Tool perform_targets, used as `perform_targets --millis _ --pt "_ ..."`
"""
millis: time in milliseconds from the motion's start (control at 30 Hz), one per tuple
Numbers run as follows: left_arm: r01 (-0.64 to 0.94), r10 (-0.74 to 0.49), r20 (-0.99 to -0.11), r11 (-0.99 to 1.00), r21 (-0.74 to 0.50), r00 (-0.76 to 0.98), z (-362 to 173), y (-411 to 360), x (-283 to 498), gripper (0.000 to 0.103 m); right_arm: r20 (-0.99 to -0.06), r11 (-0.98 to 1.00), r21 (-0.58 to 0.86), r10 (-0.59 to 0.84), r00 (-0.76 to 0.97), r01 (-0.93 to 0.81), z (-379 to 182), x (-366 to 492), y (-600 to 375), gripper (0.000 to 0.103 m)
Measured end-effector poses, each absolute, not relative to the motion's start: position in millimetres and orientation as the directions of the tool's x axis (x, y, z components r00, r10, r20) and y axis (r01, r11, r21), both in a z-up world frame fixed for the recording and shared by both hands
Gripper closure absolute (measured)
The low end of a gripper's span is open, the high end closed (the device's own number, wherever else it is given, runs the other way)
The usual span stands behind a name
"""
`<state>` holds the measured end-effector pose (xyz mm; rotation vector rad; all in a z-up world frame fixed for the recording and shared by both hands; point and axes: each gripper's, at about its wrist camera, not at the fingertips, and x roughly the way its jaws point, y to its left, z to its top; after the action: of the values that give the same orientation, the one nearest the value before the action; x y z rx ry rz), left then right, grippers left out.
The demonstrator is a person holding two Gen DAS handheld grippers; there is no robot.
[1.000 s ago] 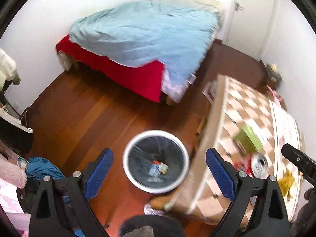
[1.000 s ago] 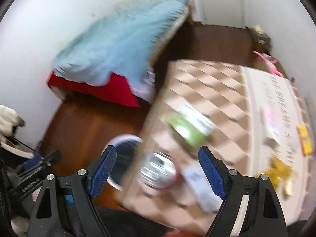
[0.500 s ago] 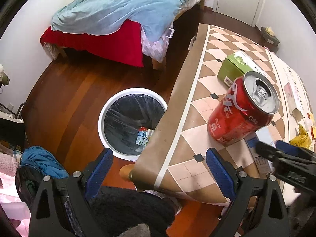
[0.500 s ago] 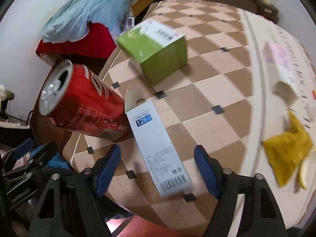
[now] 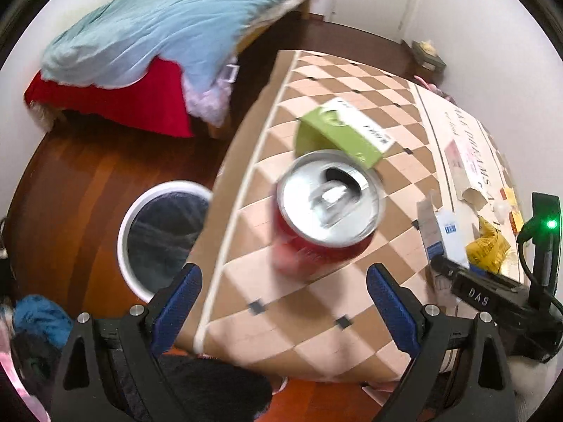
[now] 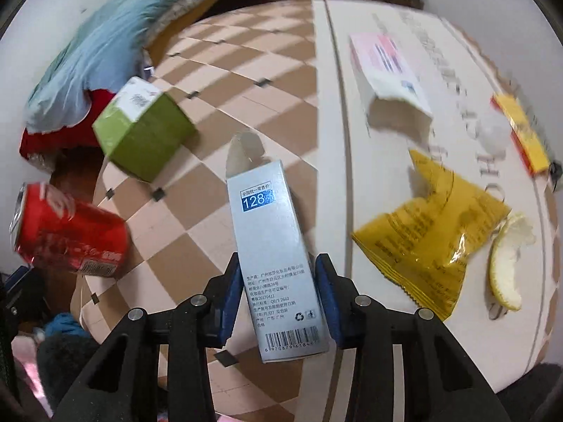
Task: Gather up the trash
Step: 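Grasp the red cola can with the left gripper while the right grasps the white box, then carry the cola can and white box over the bin and release both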
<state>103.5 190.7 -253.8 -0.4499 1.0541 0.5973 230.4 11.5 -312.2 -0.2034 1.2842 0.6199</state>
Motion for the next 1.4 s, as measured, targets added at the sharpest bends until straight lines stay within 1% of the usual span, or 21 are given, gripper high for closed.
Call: perform_targets --millis 33,67,100,267,300,333,467,500,533,633,700,733,800,833,1000,1133,1267,1400 --pt "-0.642 0.238 -0.904 0.765 -0.051 0.356 -257 190 112 0.008 -0.937 0.819 0.201 0.321 0.140 -0.538 -313 232 10 0.056" --pt "-0.639 0.239 -0.906 0.768 -0.043 0.349 -259 191 117 0.008 -0.933 0.815 0.207 0.331 0.141 -0.542 -312 233 9 0.049" --pt "-0.637 0.243 -0.908 0.770 -0.034 0.342 -263 192 124 0.008 -0.935 0.817 0.190 0.320 0.155 -0.545 -312 234 11 0.046" --pt "-0.634 0.270 -0.901 0.773 -0.008 0.339 -268 199 144 0.008 -0.938 0.810 0.160 0.303 0.168 -0.564 -309 241 15 0.046" --pt "-0.633 0.274 -0.899 0.774 -0.005 0.342 -268 200 145 0.013 -0.939 0.809 0.157 0.300 0.168 -0.567 -308 243 18 0.046" --pt "-0.633 0.275 -0.899 0.774 -0.003 0.341 -268 201 147 0.021 -0.940 0.808 0.152 0.296 0.168 -0.569 -310 246 22 0.046" --pt "-0.628 0.274 -0.901 0.778 0.003 0.336 -269 204 152 0.026 -0.945 0.803 0.128 0.276 0.173 -0.582 -317 258 43 0.046" --pt "-0.626 0.275 -0.901 0.780 0.005 0.335 -270 204 153 0.032 -0.947 0.801 0.119 0.269 0.175 -0.587 -318 259 47 0.046" --pt "-0.625 0.273 -0.903 0.781 0.007 0.332 -271 204 153 0.035 -0.947 0.800 0.115 0.266 0.177 -0.589 -318 258 48 0.046" --pt "-0.624 0.270 -0.905 0.781 0.007 0.328 -273 204 154 0.036 -0.949 0.794 0.097 0.255 0.183 -0.599 -320 257 53 0.046" --pt "-0.623 0.270 -0.905 0.782 0.007 0.329 -273 203 153 0.040 -0.949 0.792 0.093 0.254 0.187 -0.604 -320 256 52 0.046" --pt "-0.623 0.272 -0.904 0.782 0.009 0.329 -273 202 153 0.040 -0.949 0.789 0.088 0.252 0.190 -0.608 -320 255 52 0.047" --pt "-0.623 0.277 -0.903 0.782 0.012 0.329 -272 201 153 0.040 -0.949 0.787 0.064 0.238 0.206 -0.614 -319 253 51 0.054" --pt "-0.623 0.280 -0.899 0.782 0.011 0.336 -271 200 152 0.040 -0.947 0.781 0.065 0.244 0.207 -0.621 -318 252 52 0.068" --pt "-0.621 0.301 -0.885 0.784 0.017 0.355 -257 199 147 0.041 -0.941 0.772 0.076 0.264 0.210 -0.632 -309 248 54 0.067" --pt "-0.627 0.320 -0.866 0.779 0.011 0.383 -233 205 137 0.041 -0.921 0.750 0.112 0.326 0.216 -0.652 -284 239 63 0.067" --pt "-0.654 0.360 -0.836 0.756 0.000 0.415 -195 225 116 0.041 -0.884 0.698 0.177 0.423 0.199 -0.694 -248 222 87 0.067" --pt "-0.693 0.395 -0.812 0.721 -0.016 0.430 -165 254 87 0.041 -0.838 0.615 0.263 0.528 0.141 -0.743 -216 199 123 0.067"
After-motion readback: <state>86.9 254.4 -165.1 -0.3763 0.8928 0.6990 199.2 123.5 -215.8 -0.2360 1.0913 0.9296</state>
